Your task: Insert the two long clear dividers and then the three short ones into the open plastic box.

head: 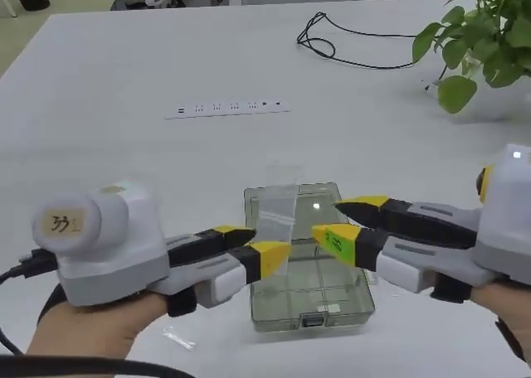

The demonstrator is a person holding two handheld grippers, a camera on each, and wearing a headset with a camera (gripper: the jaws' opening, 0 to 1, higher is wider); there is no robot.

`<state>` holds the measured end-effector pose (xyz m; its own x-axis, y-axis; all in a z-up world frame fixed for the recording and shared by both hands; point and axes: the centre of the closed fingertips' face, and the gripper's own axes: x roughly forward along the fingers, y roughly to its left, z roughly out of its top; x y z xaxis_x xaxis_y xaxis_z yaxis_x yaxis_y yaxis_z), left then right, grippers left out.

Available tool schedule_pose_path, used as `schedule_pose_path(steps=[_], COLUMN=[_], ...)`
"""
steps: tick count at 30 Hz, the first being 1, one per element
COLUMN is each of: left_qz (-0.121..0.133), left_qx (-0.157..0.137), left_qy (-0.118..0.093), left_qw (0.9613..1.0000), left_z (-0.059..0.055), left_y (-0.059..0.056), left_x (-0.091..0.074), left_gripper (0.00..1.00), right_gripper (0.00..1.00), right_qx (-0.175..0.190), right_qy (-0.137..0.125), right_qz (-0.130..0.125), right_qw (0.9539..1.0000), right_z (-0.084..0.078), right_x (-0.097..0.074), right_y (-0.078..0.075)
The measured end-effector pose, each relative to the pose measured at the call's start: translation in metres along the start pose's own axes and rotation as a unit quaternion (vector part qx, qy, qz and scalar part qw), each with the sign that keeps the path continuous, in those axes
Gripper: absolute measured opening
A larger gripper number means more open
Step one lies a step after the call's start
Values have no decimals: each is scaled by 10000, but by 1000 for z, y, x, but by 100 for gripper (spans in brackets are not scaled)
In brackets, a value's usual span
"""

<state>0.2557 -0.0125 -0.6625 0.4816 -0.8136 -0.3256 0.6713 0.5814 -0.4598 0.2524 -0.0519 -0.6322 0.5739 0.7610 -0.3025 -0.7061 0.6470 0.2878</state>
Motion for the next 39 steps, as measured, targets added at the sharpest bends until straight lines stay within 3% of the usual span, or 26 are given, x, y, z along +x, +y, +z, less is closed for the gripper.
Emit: schedule_pose_path(steps=[8,16,17,21,26,39], left_qz=[-137,-185,-184,-176,-188,-345], left_qx=[299,418,435,416,277,560], left_qy=[-22,-7,-13,-40,-104,-11], left_qw=[9995,9990,9989,9990,9994,9978], left_z=[3,4,5,5,6,2], left_y=[-12,-15,-15,-15,-14,-16], left_x=[5,6,6,8,7,5], left_gripper=[30,30,30,29,29,33], right_gripper=[18,9,8,6,6,6], right_qx=[341,617,803,795,881,1037], right_qy=[-29,53,30,-15,15,76], right_qz=[-101,-178,-182,-375,-354,-361], right_qw=[9994,9979,9966,9961,9955,9939], right_z=[0,-4,-4,-3,-4,-3], right_x=[11,18,19,20,20,18], right_y=[5,9,11,9,9,4])
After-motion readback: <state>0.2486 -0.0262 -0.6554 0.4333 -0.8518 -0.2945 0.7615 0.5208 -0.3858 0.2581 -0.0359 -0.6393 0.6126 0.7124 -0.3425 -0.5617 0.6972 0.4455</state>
